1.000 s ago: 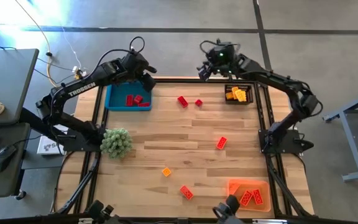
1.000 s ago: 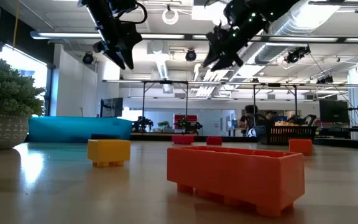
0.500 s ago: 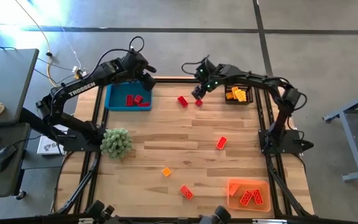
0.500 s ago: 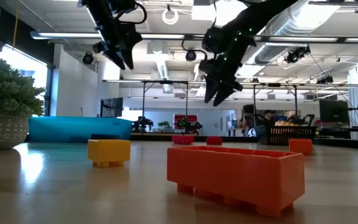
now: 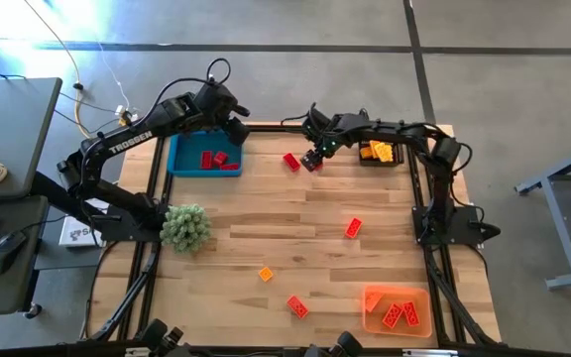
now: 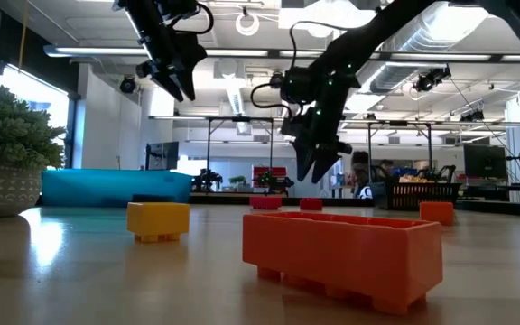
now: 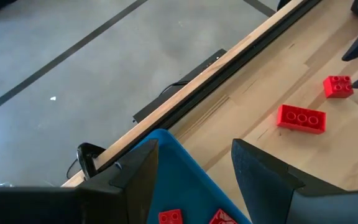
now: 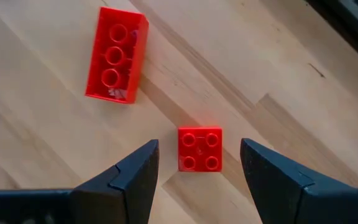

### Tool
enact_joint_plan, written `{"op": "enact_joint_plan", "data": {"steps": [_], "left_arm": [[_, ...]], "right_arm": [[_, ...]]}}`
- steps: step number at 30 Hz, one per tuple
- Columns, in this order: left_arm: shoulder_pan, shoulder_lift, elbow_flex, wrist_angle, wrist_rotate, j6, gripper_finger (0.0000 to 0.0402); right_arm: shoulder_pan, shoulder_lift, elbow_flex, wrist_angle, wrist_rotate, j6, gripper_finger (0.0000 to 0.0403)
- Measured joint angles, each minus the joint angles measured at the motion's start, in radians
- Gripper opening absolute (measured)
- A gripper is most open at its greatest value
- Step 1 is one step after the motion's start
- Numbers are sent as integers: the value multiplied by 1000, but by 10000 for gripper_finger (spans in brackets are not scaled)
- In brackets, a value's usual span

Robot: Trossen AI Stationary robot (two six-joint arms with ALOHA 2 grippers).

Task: Sort & place blocks by color
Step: Put the red game piece into the blue bin

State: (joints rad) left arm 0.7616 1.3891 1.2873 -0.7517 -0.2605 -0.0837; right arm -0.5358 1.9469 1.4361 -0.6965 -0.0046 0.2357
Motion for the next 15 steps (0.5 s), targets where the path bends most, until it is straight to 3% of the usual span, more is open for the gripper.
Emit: {"op": "enact_joint_plan", "data": {"steps": [15], "left_arm": [[0, 0, 0, 0, 15, 0, 193]], "right_arm": [[1, 82, 0, -14, 22, 0, 213]]}}
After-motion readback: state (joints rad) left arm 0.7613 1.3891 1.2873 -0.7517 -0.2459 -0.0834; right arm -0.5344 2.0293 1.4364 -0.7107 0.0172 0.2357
